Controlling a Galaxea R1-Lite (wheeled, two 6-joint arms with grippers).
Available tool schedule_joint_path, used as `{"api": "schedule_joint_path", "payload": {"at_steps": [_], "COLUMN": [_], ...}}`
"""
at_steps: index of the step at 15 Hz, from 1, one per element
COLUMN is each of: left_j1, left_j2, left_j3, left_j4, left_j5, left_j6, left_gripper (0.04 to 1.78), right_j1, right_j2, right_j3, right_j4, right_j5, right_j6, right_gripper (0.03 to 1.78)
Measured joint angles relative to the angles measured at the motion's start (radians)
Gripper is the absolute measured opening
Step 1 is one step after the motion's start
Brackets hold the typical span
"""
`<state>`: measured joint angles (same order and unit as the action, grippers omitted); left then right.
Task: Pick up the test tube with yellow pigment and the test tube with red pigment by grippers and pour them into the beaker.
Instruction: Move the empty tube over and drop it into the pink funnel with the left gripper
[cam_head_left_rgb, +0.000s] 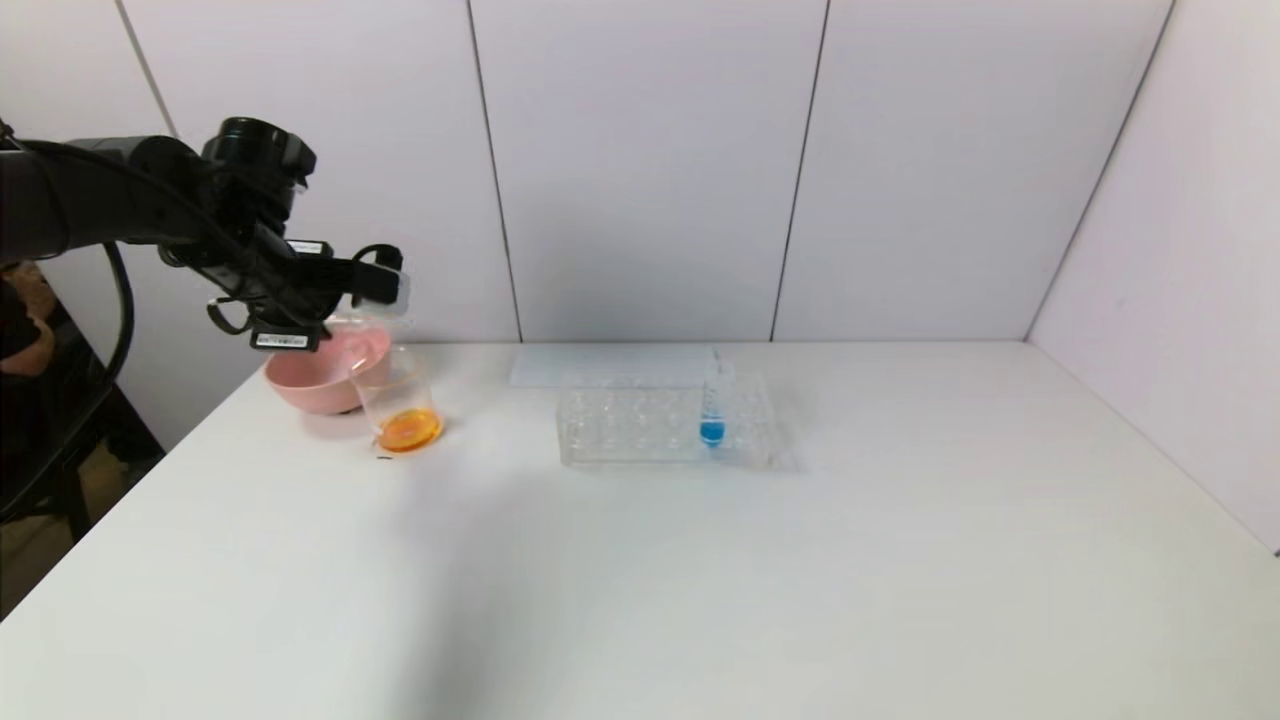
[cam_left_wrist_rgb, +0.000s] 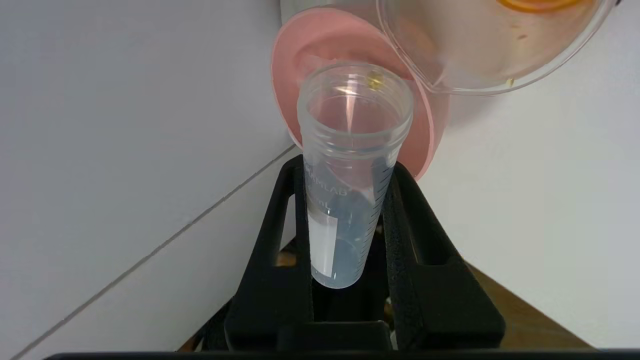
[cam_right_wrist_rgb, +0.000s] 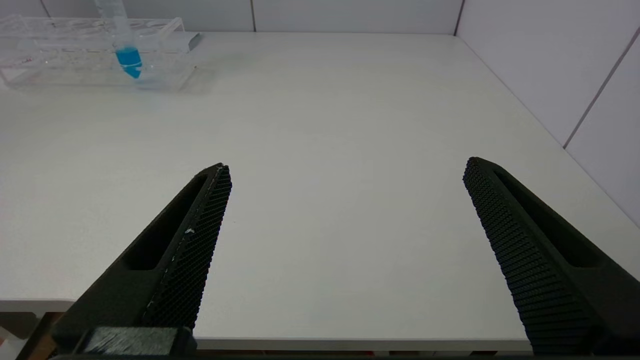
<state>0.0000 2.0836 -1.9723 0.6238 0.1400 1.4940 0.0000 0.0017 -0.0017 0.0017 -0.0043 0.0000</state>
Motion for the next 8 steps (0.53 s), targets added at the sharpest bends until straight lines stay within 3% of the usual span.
{"api": "schedule_joint_path", "payload": {"at_steps": [8], "left_j1": [0.116], "left_j2": [-0.07], "left_j3": [0.014], "left_j4": [-0.019], "left_j5": [-0.475], "left_j6": [-0.328], "left_gripper": [0.44], "right_j1": [0.0], "right_j2": [0.0], "right_j3": [0.0], "right_j4": [0.0], "right_j5": [0.001], "right_j6": [0.0], "right_gripper": [1.7]}}
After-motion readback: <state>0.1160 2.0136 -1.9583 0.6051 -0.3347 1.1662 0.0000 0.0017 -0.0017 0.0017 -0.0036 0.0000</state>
